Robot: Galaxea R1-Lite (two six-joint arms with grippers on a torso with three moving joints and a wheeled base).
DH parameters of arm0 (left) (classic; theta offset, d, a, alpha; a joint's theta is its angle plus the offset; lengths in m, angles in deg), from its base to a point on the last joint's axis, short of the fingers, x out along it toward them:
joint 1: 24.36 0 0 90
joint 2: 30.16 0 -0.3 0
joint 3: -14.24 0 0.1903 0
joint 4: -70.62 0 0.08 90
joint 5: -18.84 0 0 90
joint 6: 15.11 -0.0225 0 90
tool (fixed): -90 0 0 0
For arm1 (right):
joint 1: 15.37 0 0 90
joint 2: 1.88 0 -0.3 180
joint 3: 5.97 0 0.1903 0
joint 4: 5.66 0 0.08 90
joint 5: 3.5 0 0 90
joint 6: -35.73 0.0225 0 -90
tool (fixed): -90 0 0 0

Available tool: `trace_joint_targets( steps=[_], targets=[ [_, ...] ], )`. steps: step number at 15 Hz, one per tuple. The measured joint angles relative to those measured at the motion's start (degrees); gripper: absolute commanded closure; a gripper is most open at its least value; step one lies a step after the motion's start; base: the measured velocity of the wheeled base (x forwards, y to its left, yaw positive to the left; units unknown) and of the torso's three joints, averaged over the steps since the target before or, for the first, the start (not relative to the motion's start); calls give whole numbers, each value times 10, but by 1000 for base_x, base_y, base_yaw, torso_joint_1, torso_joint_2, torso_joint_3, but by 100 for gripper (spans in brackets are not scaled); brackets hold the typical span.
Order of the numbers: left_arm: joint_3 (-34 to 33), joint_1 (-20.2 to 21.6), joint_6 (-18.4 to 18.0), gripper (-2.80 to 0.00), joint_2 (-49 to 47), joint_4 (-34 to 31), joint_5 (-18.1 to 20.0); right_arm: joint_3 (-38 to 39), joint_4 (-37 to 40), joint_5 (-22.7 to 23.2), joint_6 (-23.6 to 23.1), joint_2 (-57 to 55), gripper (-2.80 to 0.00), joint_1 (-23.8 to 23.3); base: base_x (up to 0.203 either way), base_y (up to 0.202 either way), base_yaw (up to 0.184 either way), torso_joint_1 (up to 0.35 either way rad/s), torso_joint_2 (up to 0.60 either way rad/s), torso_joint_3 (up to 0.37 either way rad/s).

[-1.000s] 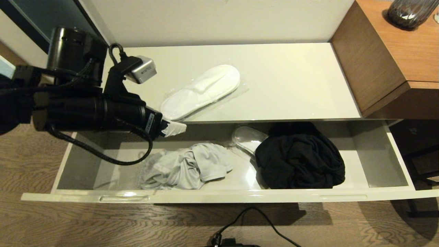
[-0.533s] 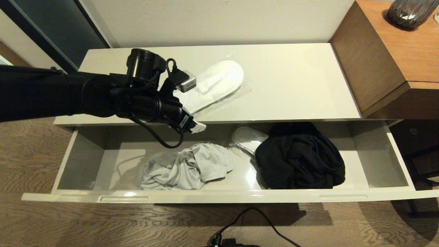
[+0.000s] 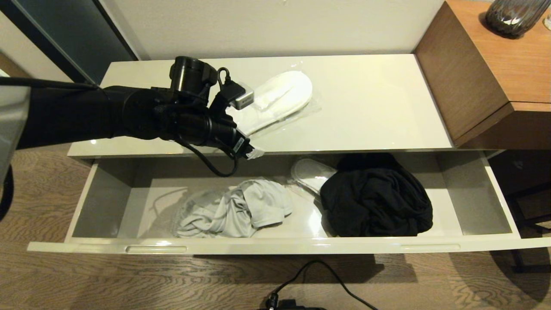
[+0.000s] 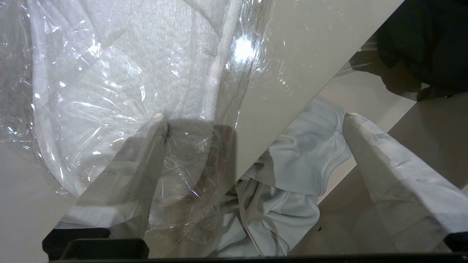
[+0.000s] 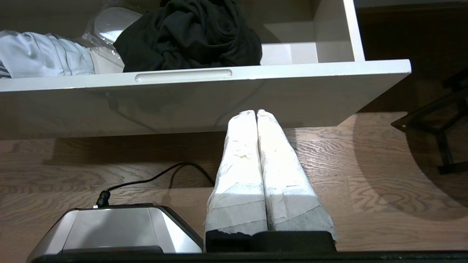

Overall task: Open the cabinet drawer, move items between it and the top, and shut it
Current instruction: Pick up the disposable slippers on the table

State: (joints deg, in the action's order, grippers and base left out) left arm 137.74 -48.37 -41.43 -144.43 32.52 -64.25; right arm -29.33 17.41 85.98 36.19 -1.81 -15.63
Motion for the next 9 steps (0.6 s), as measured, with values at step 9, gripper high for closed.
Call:
trace_joint_targets(
  steps=[9],
  targets=[
    [-3, -26, 28, -280, 98, -58, -16, 0, 1, 0, 0, 0, 0, 0, 0, 0, 0, 0, 0, 0]
  ],
)
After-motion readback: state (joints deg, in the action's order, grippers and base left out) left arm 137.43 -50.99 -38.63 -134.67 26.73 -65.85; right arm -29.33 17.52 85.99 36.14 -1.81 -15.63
